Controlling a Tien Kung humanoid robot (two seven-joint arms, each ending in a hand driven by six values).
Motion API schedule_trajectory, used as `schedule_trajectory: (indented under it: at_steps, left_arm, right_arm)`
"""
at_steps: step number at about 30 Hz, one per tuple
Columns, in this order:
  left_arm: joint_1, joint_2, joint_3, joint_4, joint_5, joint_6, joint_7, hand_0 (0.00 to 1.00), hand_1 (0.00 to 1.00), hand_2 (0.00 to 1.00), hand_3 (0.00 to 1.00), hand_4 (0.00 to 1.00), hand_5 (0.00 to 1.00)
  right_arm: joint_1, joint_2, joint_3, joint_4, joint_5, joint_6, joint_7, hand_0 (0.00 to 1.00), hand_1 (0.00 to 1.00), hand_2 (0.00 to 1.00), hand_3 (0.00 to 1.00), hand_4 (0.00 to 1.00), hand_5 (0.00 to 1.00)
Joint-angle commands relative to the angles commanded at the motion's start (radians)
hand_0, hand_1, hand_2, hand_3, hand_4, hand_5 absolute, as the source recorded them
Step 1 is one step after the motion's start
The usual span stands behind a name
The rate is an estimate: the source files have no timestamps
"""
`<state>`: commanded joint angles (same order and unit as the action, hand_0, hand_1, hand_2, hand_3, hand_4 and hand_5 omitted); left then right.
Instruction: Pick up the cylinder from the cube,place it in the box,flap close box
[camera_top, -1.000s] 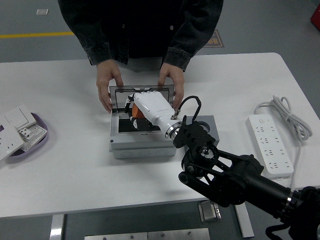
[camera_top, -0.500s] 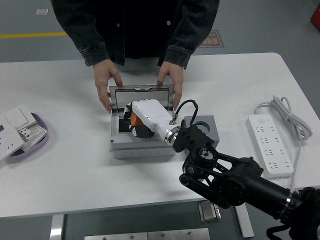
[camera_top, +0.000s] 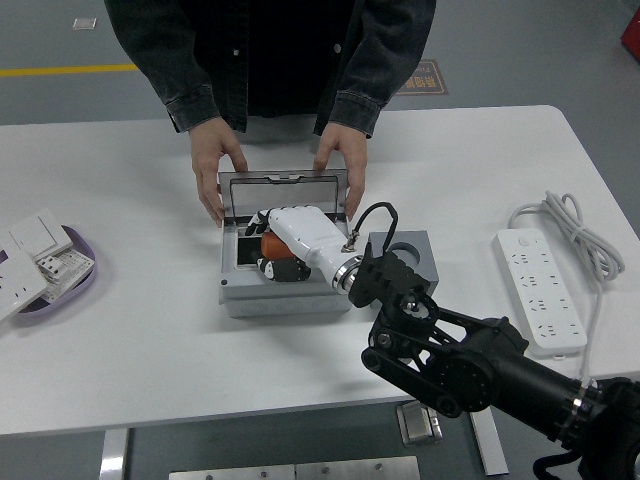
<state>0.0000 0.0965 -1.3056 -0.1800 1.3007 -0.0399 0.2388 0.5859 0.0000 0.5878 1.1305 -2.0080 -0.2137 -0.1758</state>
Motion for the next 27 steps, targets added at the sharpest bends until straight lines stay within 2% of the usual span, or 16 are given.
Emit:
schedule_trajectory:
  at_steps: [3,4,7,9,10,15,16,21,27]
  left_arm:
    - [0.001,-0.001,0.000,0.000,0.000,0.000,0.000,0.601,0.588,0.566,0.608,0.678,0.311]
    - [0.001,-0.001,0.001,0.000,-0.001,0.000,0.000,0.602,0.588,0.565,0.608,0.676,0.311]
    - [0.002,-0.002,0.001,0.000,-0.002,0.001,-0.001,0.602,0.588,0.565,0.608,0.676,0.311]
    - [0.004,-0.002,0.002,0.000,-0.003,0.001,-0.001,0.602,0.588,0.565,0.608,0.676,0.311]
    - [0.005,-0.002,0.002,0.000,-0.003,0.001,0.000,0.601,0.587,0.565,0.608,0.675,0.312]
    - [0.005,0.000,0.001,0.000,0.001,0.001,0.001,0.601,0.587,0.565,0.608,0.675,0.312]
    - [0.005,0.001,-0.001,0.000,0.003,0.001,0.001,0.601,0.588,0.564,0.608,0.673,0.319]
    - [0.002,0.004,-0.002,0.000,0.008,0.000,0.001,0.601,0.588,0.564,0.608,0.673,0.319]
    - [0.002,0.006,-0.002,0.000,0.010,0.000,0.003,0.602,0.587,0.565,0.607,0.672,0.321]
  right_arm:
    - [-0.007,-0.002,0.003,0.009,0.047,-0.013,0.020,0.723,0.658,0.687,0.678,0.671,0.299]
    - [-0.011,-0.005,0.004,0.017,0.070,-0.020,0.032,0.740,0.660,0.693,0.684,0.723,0.317]
    - [-0.025,-0.024,0.014,0.056,0.160,-0.041,0.080,0.740,0.660,0.693,0.684,0.723,0.317]
    - [-0.032,-0.045,0.031,0.094,0.226,-0.055,0.113,0.740,0.660,0.693,0.684,0.723,0.317]
    - [-0.032,-0.060,0.044,0.120,0.264,-0.061,0.128,0.750,0.658,0.695,0.690,0.757,0.327]
    - [0.003,-0.112,0.089,0.183,0.388,-0.070,0.145,0.750,0.658,0.695,0.690,0.757,0.327]
    - [0.015,-0.120,0.096,0.182,0.407,-0.069,0.143,0.740,0.650,0.685,0.684,0.723,0.320]
    - [0.082,-0.150,0.110,0.135,0.456,-0.060,0.132,0.740,0.650,0.685,0.684,0.723,0.320]
    - [0.141,-0.151,0.088,0.035,0.487,-0.052,0.137,0.726,0.634,0.673,0.678,0.732,0.332]
